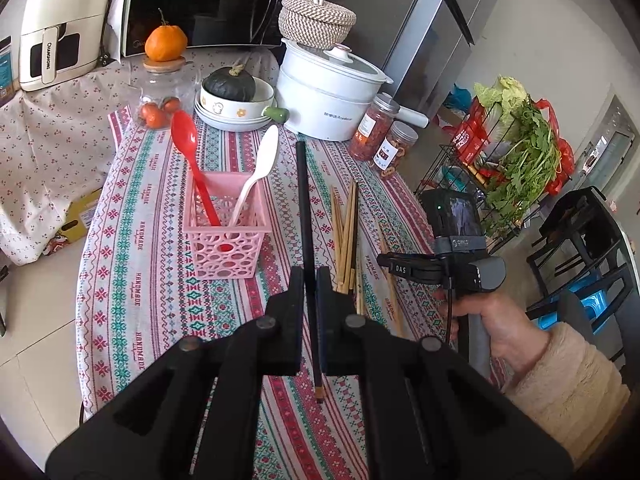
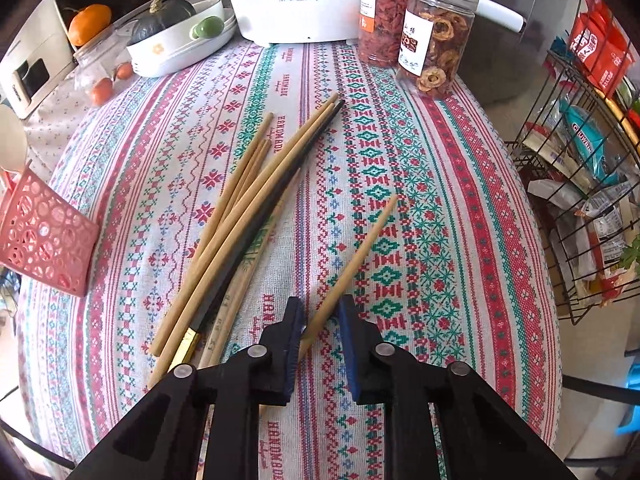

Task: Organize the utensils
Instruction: 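Lift the black chopstick with the left tool while the right tool grasps a wooden chopstick, then drop the black chopstick into the pink basket with the left tool while the right carries the wooden chopstick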

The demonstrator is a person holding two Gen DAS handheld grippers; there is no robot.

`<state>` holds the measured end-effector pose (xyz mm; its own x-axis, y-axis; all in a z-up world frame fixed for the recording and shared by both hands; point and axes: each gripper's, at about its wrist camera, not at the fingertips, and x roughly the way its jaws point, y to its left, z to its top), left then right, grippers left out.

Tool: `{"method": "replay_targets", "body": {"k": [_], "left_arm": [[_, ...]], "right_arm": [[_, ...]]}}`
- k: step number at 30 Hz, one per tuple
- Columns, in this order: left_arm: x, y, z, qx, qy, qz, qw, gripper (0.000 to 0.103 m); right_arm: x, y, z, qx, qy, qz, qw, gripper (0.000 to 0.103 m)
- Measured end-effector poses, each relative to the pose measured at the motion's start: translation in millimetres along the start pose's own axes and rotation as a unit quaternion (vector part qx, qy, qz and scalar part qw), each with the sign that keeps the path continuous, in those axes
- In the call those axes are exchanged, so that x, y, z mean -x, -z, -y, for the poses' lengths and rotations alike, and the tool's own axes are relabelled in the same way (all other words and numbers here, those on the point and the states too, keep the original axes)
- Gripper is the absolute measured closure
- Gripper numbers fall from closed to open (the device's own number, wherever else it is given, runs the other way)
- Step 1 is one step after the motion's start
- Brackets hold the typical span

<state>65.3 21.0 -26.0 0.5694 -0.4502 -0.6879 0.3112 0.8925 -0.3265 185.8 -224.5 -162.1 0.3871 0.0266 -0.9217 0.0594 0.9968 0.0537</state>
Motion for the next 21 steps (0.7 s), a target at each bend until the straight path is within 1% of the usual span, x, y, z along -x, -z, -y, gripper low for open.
{"method": "replay_targets", "body": {"k": [1,4,6,10,15,17,21], "left_arm": [[0.5,0.4,0.1,0.0,-0.001,0.001,1.0,0.096],[3.3,1.1,0.4,-0.004,-0.007,0.007,0.9999,0.096],[6.2,1.0,-0.6,-0.006,-0.011,0.012,0.9998,0.096],[13.7,-0.7,-3.5,-0.003,-0.012,0.024,0.9996,0.097],[30.7,-5.2,0.0,-0.008,-0.009,0.056,0.9983,0.097],[37.0,-7.3,1.0,-0.009,-0.008,0.069,0.9975,0.097],[50.3,-12.9,-2.4,0.002,-0.002,0.095,0.9955,0.097]], "right_arm": [[0.4,1.0,1.1,-0.01,-0.015,-0.001,1.0,0.096],[5.0,3.7,8.6,-0.039,-0.059,-0.001,0.997,0.097],[16.4,4.9,8.8,-0.04,-0.074,0.011,0.996,0.097],[45.1,11.5,7.3,-0.035,-0.092,0.051,0.994,0.097],[87.1,18.8,2.3,-0.03,-0.117,0.107,0.987,0.097],[104.4,21.8,-5.0,-0.014,-0.132,0.129,0.983,0.097],[138.9,32.9,-15.0,0.018,-0.147,0.177,0.973,0.097]]}}
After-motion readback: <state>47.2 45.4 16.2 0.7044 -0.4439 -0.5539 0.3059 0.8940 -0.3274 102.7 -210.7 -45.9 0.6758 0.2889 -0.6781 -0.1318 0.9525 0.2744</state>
